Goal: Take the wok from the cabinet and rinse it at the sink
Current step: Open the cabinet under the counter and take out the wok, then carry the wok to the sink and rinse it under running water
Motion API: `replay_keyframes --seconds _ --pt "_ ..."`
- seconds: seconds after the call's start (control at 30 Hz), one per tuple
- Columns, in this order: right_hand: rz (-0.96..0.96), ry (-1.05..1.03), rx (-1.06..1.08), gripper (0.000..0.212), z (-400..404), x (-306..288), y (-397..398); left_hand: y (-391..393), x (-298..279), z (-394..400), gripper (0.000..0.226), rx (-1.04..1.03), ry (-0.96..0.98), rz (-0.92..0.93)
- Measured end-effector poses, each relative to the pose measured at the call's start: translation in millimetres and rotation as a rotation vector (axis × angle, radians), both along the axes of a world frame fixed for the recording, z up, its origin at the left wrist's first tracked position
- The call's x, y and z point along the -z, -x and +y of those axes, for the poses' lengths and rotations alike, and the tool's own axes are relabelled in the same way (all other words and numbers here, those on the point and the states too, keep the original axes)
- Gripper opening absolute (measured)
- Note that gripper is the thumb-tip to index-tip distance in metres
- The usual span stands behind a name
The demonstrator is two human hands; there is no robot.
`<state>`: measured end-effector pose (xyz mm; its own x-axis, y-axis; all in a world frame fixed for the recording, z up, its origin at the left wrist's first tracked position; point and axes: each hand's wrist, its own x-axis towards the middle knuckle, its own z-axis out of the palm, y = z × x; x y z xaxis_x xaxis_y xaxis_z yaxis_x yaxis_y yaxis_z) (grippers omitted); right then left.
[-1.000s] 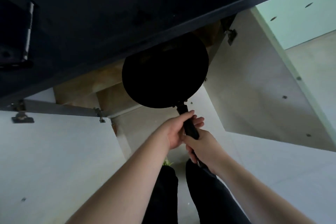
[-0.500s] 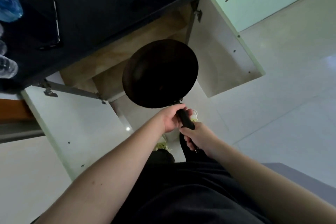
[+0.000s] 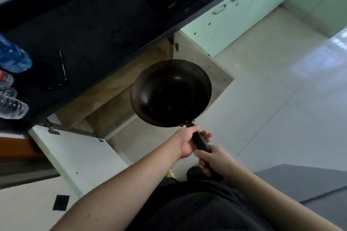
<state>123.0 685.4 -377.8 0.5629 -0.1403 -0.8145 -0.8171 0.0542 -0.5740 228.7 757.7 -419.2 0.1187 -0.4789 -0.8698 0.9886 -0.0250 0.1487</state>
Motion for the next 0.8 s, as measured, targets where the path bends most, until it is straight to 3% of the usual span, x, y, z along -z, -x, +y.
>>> replay_keyframes --seconds 0.23,0.8 --pt "-0.149 -0.034 0.116 0.016 -41 -34 28 15 -37 -55 0.023 0.03 -0.007 -0.092" --pt "-0.294 0.039 0.411 0.013 -150 -67 39 22 -104 -208 0.036 0.354 0.0 -0.382"
